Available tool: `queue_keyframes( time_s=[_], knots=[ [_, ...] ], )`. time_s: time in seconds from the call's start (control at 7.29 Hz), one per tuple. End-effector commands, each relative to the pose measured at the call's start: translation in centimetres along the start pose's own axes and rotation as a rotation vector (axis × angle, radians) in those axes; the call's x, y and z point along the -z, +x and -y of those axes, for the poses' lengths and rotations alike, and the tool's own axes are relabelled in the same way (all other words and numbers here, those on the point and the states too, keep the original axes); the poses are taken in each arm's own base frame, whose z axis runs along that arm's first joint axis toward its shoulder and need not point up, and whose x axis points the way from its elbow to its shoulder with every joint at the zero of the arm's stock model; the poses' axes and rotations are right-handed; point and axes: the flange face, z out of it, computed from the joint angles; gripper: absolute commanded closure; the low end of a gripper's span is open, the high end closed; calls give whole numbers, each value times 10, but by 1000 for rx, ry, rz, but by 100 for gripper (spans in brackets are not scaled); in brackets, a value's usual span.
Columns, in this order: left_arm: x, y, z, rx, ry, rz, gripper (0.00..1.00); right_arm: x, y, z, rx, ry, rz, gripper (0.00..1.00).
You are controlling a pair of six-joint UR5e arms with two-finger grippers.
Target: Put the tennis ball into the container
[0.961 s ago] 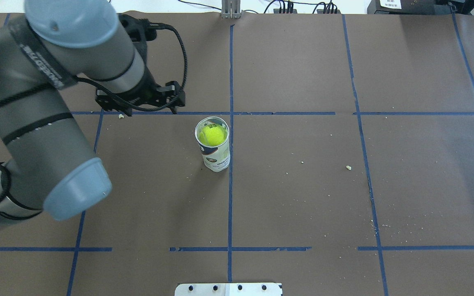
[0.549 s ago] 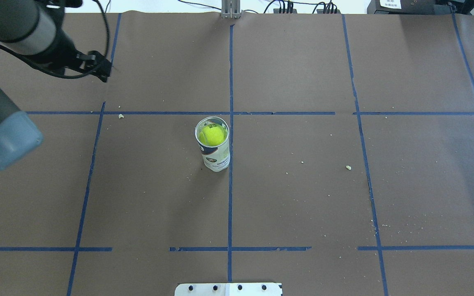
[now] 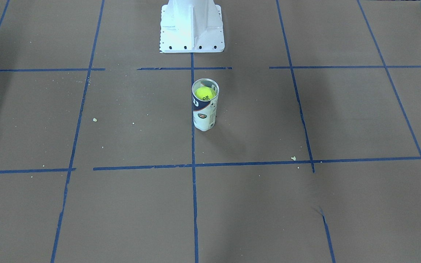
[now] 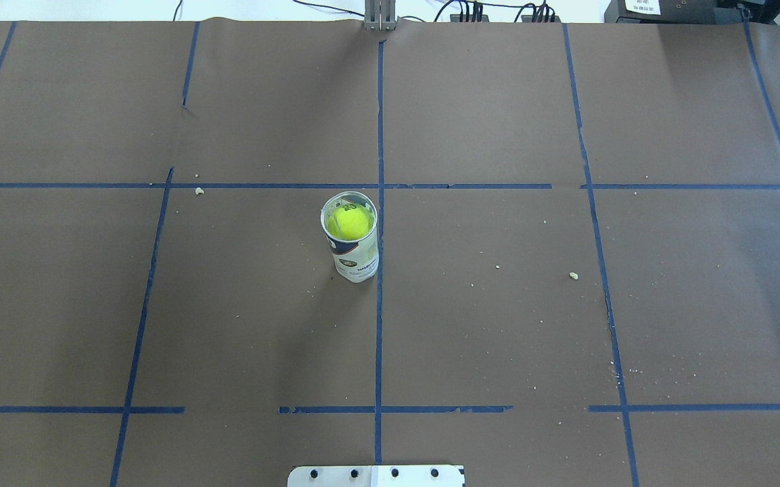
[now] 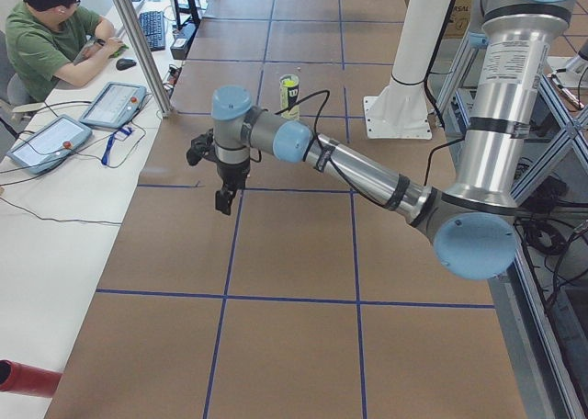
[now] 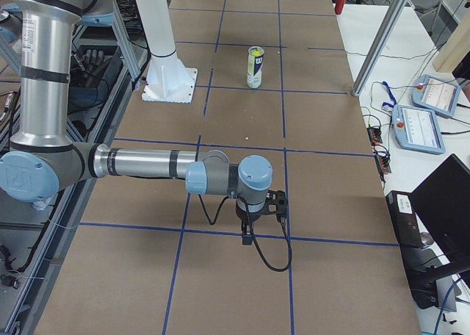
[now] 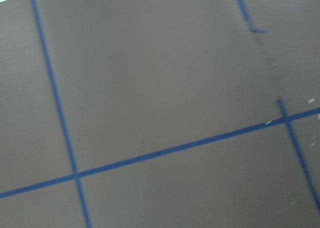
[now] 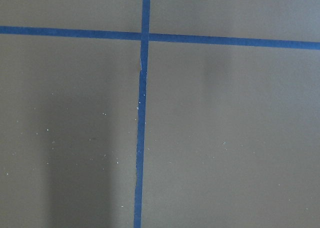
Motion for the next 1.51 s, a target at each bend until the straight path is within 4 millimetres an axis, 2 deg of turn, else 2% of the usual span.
queue_keyframes(
  time_s=[0.0,0.14,0.27,0.55,0.69,0.96,1.37],
  knots=[
    [-42,-73,-90,100,-86,-17,0,0,0,0,0,0,0,0],
    [-48,-85,-104,136,-106,-23,0,1,-1,1,2,2,0,0],
    [-52,-89,-106,143,-113,-22,0,0,0,1,1,1,0,0],
    [-45,-87,-102,135,-94,-22,0,0,0,0,0,0,0,0],
    [-49,-91,-106,157,-106,-22,0,0,0,0,0,0,0,0],
    [-38,-84,-92,136,-79,-16,0,0,0,1,1,1,0,0],
    [-32,-79,-89,114,-63,-18,0,0,0,0,0,0,0,0]
  ],
)
